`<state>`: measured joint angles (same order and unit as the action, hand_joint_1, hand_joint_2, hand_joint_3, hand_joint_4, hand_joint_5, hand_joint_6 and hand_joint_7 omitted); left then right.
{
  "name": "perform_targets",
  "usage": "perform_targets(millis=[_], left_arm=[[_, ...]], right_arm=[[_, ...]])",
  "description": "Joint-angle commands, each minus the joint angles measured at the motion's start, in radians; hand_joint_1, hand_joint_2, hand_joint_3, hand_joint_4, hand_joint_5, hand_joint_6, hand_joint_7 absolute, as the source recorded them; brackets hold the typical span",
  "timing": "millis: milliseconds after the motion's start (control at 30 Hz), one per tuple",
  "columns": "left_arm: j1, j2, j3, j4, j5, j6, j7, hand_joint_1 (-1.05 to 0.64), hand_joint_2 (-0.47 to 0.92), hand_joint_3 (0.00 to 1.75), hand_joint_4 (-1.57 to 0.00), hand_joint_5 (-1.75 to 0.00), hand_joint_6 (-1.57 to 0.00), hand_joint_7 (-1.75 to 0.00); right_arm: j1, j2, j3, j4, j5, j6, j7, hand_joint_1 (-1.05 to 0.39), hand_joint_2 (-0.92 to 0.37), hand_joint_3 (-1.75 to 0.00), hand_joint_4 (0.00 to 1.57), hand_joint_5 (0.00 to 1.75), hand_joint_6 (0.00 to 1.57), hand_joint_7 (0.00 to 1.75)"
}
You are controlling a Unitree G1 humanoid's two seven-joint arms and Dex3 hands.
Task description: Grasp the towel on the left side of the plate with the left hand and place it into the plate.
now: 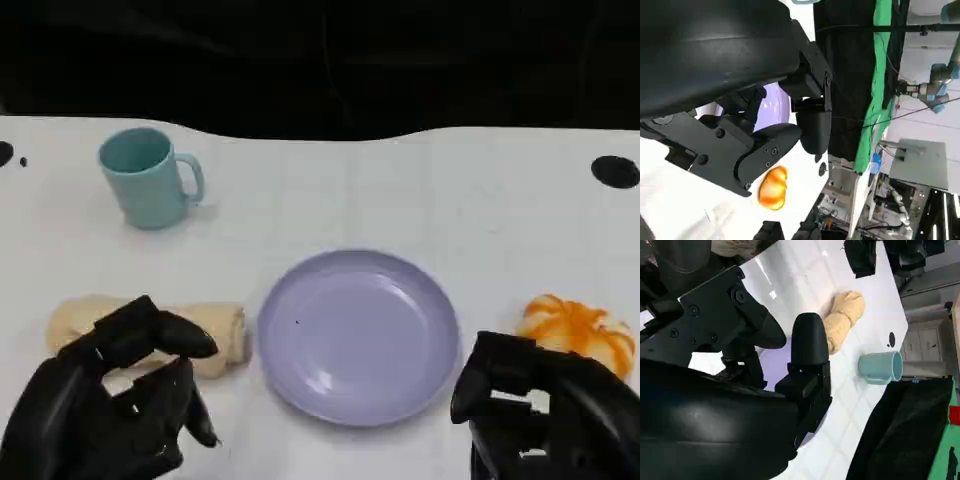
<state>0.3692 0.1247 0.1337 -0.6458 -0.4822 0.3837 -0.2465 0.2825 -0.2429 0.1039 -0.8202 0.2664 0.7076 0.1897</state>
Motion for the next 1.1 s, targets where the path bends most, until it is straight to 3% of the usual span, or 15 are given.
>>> perform_targets(millis=[33, 967, 1100], left_arm=[[-0.003, 0.016, 0.0, 0.004, 0.006, -0.014, -0.003, -0.2, 0.61, 1.03, -0.8, -1.73, -0.73, -1.51], [-0.001, 0.027, -0.007, 0.015, 0.009, -0.039, -0.012, -0.2, 0.61, 1.05, -0.77, -1.74, -0.7, -1.51], [0.0, 0.033, -0.004, 0.008, 0.006, -0.026, -0.004, -0.21, 0.63, 1.0, -0.78, -1.64, -0.74, -1.39]], right_arm=[[-0.005, -0.008, -0.006, -0.002, 0.0, -0.002, 0.0, -0.06, -0.52, -1.29, 0.75, 1.75, 0.65, 1.58], [-0.005, -0.008, -0.004, -0.003, -0.001, 0.005, 0.004, -0.07, -0.51, -1.28, 0.74, 1.75, 0.65, 1.58], [-0.003, -0.005, -0.004, -0.007, 0.002, 0.009, 0.002, -0.06, -0.52, -1.28, 0.74, 1.75, 0.65, 1.58]])
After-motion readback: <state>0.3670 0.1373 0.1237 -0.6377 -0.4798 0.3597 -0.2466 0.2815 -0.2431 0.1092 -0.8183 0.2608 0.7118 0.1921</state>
